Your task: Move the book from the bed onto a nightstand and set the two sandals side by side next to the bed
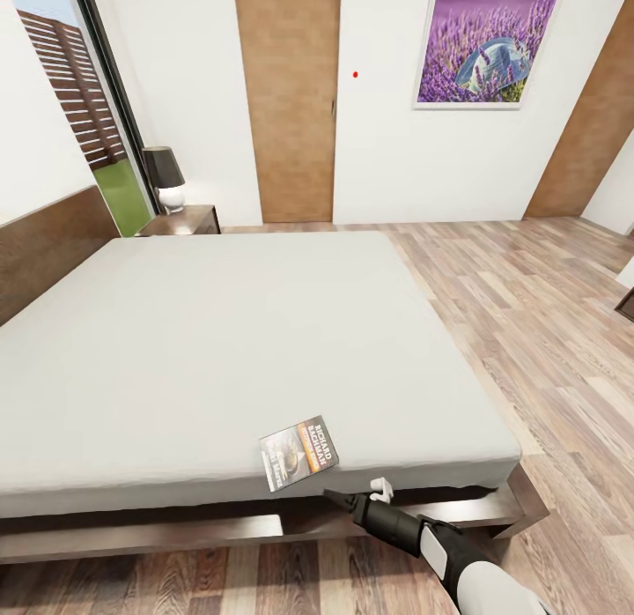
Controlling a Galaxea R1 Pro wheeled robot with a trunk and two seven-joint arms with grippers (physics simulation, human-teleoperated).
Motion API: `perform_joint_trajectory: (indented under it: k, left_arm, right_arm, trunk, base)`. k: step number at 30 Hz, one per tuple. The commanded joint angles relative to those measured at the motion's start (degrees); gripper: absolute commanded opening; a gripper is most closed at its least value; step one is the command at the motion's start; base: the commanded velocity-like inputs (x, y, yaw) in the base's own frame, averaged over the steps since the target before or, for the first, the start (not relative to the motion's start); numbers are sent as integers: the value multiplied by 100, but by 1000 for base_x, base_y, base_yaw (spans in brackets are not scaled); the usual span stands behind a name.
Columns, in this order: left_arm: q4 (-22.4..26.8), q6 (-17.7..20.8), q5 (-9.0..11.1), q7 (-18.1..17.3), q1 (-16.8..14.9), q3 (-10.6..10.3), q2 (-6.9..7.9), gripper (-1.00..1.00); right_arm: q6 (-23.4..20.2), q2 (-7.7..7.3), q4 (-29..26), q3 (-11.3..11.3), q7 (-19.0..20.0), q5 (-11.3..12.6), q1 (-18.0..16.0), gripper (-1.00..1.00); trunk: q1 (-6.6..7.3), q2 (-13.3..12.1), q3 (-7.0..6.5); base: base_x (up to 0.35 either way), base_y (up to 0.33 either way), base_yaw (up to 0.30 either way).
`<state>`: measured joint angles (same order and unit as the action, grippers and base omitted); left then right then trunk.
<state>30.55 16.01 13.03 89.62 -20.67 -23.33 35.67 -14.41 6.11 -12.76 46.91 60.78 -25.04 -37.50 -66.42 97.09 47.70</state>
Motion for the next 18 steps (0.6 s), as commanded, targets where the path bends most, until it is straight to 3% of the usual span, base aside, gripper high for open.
perform_joint_trajectory:
  k: [1, 18]
  left_arm:
    - [7, 60, 59, 38, -6, -48, 9, 100]
    - [6, 60, 59, 38, -1, -49, 8, 100]
  right_arm:
    - [-60, 6, -15, 52, -3, -37, -3, 100]
    - [469, 74, -6, 73, -132, -27, 6, 100]
  trunk:
    - [0, 3, 5]
    - [0, 3, 5]
  base:
    - [0, 0, 0]
    - [0, 0, 0]
